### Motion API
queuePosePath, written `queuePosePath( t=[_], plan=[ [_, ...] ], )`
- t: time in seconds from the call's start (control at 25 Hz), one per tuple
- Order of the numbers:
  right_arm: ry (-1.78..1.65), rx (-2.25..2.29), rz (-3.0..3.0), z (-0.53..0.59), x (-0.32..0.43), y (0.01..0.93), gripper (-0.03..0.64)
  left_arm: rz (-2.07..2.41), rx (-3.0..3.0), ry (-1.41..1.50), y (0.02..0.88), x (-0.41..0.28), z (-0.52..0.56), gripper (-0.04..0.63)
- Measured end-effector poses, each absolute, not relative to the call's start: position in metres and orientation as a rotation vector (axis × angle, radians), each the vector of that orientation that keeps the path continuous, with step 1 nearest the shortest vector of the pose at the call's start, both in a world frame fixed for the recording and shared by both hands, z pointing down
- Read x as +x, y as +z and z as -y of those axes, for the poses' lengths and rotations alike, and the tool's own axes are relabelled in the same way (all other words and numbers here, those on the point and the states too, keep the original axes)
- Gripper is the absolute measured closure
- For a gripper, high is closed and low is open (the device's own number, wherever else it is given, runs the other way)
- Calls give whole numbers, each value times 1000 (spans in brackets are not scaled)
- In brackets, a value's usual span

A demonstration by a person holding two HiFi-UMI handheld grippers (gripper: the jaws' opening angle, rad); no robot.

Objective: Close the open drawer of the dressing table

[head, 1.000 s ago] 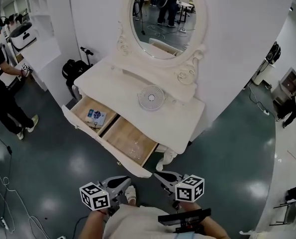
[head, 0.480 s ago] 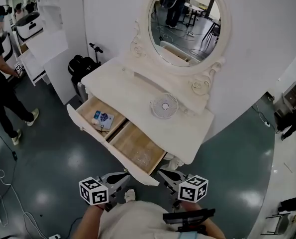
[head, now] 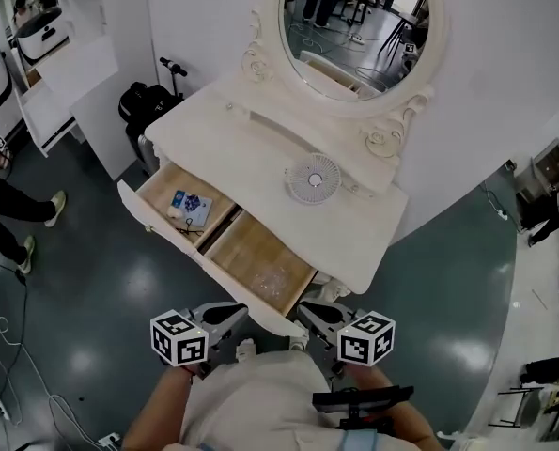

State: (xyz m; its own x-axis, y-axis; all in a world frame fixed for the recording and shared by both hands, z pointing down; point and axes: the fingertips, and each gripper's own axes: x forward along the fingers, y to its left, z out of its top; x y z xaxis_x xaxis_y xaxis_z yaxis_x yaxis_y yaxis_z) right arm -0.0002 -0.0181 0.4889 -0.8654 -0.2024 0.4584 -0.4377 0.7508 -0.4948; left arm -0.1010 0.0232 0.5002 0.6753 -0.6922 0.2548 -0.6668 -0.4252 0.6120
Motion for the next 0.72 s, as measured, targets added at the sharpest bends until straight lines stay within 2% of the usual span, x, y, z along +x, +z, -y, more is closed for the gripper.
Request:
queuePosePath(
  t=[0.36,0.52,0.72],
  plan=[
    [865,474,2545,29,-4,495,600,1090,2126,28,534,-110,-19,581],
    [846,468,2538,30,-4,496,600,1132,2102,166,561,-115,-19,488],
    [846,484,2537,32,0,495,600,1149,2056,208,585,-120,-21,470]
  ],
)
